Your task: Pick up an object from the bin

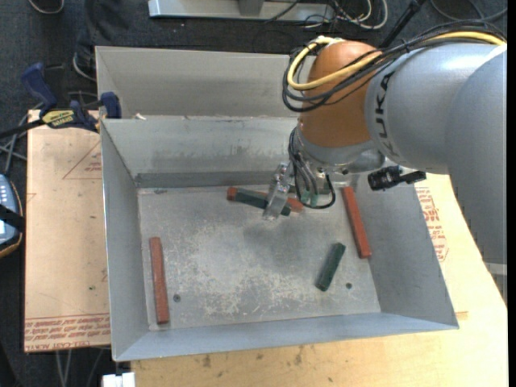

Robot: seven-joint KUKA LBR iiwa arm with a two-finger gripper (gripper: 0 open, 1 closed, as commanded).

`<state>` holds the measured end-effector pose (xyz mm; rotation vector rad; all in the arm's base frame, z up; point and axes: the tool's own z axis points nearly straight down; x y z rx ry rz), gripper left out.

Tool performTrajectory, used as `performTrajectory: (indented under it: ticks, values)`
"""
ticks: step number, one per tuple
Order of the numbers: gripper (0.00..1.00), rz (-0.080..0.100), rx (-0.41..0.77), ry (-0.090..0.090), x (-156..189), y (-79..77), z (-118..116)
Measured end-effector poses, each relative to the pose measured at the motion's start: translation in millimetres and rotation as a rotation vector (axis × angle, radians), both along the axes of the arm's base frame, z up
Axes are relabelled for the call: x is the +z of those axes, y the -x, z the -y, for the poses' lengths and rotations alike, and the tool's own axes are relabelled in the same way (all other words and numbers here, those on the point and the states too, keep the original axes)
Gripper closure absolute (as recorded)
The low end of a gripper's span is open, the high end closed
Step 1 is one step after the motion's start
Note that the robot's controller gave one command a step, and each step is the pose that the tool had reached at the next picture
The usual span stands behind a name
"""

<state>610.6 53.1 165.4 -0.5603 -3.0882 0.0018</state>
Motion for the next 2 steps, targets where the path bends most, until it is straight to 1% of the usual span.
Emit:
performTrajectory:
  ticks: [1,2]
  values:
    - [1.0,0.004,-0.012,-0.002,29,-11.2,6]
    - [1.0,0.005,-0.019,0.0,59,-2.6,2]
